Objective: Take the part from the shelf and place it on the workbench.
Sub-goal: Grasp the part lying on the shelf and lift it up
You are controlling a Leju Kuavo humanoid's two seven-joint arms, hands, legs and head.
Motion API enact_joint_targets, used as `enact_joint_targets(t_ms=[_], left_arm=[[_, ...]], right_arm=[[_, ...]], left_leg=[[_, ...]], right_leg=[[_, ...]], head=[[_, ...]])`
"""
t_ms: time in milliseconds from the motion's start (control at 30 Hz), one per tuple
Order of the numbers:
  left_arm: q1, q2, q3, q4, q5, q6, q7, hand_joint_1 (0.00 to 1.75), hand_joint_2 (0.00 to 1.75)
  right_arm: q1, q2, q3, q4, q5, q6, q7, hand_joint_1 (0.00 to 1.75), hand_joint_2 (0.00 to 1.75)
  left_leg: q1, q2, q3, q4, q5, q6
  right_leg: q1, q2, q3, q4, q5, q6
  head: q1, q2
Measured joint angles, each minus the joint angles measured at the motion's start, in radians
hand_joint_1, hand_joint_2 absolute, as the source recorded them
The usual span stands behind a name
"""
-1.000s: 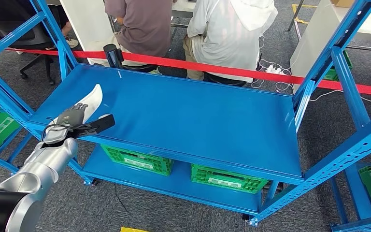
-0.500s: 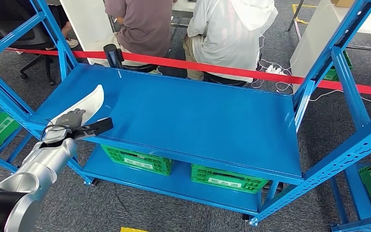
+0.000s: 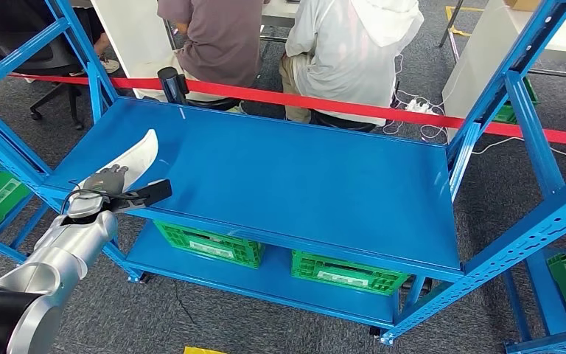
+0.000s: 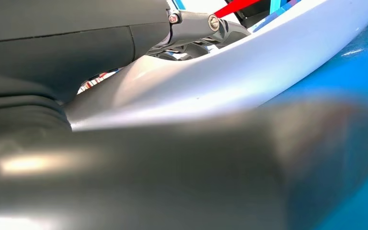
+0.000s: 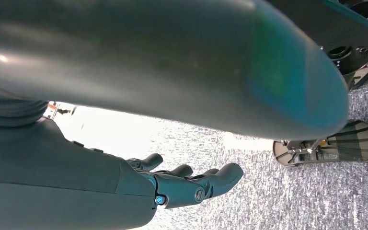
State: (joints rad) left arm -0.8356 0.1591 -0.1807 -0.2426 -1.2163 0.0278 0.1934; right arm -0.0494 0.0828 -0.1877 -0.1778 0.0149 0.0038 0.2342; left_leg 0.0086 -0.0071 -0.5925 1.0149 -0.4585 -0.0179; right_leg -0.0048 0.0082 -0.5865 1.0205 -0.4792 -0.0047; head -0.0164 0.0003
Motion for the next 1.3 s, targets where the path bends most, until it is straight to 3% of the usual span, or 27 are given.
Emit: enact_joint_targets(t_ms=[667, 700, 800, 833, 1300], left_arm=[[-0.024, -0.006, -0.004, -0.001, 0.008, 0.013, -0.012, 0.0, 1.75], [-0.025, -0.006, -0.004, -0.001, 0.008, 0.013, -0.013, 0.29, 1.75], [-0.028, -0.008, -0.004, -0.001, 0.006, 0.013, -0.012, 1.58, 1.75], [-0.028, -0.009, -0.004, 0.0, 0.005, 0.013, -0.012, 1.73, 1.75], [-0.026, -0.015, -0.004, 0.001, -0.001, 0.011, -0.008, 1.75, 1.75]], right_arm=[[0.0, 0.001, -0.013, 0.0, -0.005, 0.002, -0.008, 0.0, 0.0], [0.0, 0.001, -0.015, 0.0, -0.006, 0.003, -0.008, 0.0, 0.0], [0.0, 0.001, -0.017, 0.0, -0.007, 0.003, -0.01, 0.0, 0.0], [0.0, 0.001, -0.017, 0.0, -0.008, 0.003, -0.011, 0.0, 0.0], [0.0, 0.001, -0.017, 0.0, -0.008, 0.002, -0.012, 0.0, 0.0]], left_leg=[[0.0, 0.0, 0.001, 0.0, 0.0, 0.0], [0.0, 0.0, 0.001, 0.0, 0.0, 0.0], [0.0, 0.0, 0.001, 0.0, 0.0, 0.0], [0.0, 0.0, 0.001, 0.0, 0.0, 0.0], [0.0, -0.001, 0.001, 0.0, 0.0, 0.0]], right_leg=[[0.0, 0.0, 0.001, 0.0, 0.0, 0.0], [0.0, 0.0, 0.001, 0.0, 0.0, 0.0], [0.0, 0.0, 0.001, 0.0, 0.0, 0.0], [0.0, 0.0, 0.001, 0.0, 0.0, 0.0], [0.0, -0.001, 0.001, 0.0, -0.002, 0.001]], head=[[0.0, 0.0], [0.0, 0.0], [0.0, 0.0], [0.0, 0.0], [0.0, 0.0]])
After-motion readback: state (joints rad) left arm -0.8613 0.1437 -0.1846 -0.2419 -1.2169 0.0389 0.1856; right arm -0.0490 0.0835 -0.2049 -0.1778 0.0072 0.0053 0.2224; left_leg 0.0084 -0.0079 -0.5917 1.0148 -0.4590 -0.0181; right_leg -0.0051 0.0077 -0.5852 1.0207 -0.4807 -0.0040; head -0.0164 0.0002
